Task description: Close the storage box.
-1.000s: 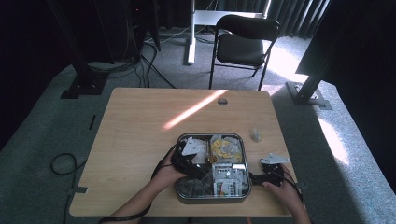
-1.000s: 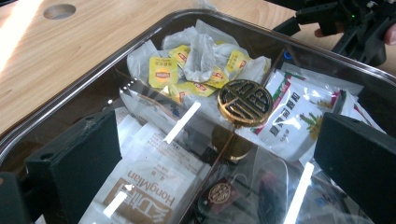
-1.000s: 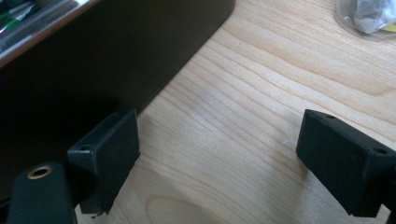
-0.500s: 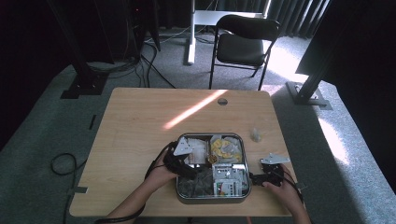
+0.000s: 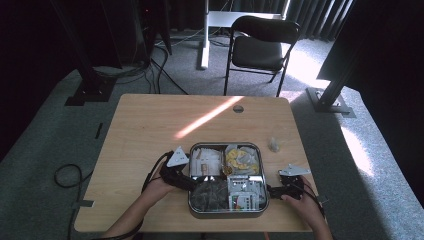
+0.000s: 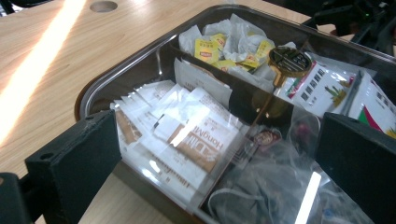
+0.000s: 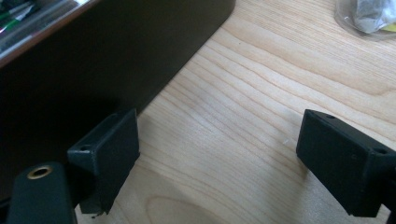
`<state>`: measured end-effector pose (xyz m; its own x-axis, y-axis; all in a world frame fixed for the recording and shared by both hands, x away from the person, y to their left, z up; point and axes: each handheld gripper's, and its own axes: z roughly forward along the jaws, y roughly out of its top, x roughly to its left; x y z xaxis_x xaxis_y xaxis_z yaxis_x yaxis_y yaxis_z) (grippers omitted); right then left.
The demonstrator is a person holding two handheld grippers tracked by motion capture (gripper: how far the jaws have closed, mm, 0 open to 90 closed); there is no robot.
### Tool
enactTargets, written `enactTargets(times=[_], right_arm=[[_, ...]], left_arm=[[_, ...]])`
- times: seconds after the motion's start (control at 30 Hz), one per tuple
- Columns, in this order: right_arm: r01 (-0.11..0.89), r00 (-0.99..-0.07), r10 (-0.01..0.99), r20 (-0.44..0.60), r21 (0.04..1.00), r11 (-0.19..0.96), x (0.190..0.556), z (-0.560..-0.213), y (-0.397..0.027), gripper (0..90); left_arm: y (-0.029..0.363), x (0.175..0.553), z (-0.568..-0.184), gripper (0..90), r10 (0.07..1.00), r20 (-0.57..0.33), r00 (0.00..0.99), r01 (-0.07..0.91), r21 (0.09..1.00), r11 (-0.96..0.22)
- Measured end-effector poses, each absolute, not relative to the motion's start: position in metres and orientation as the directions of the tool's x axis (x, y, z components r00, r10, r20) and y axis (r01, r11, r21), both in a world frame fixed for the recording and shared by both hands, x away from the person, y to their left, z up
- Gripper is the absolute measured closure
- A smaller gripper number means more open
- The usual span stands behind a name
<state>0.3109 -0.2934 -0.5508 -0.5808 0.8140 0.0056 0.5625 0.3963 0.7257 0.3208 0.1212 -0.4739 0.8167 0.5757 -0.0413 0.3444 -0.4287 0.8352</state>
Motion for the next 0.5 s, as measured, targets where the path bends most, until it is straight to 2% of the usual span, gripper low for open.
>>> enactTargets(times=[0.5], right_arm=[[0.562,-0.581,0.814,0.006,0.726,0.396,0.311,-0.551,-0.293,12.6]], left_arm=[[0.161,0.320,-0.489,0.6,0.590,-0.053,0.806,0.348,0.847,-0.401]])
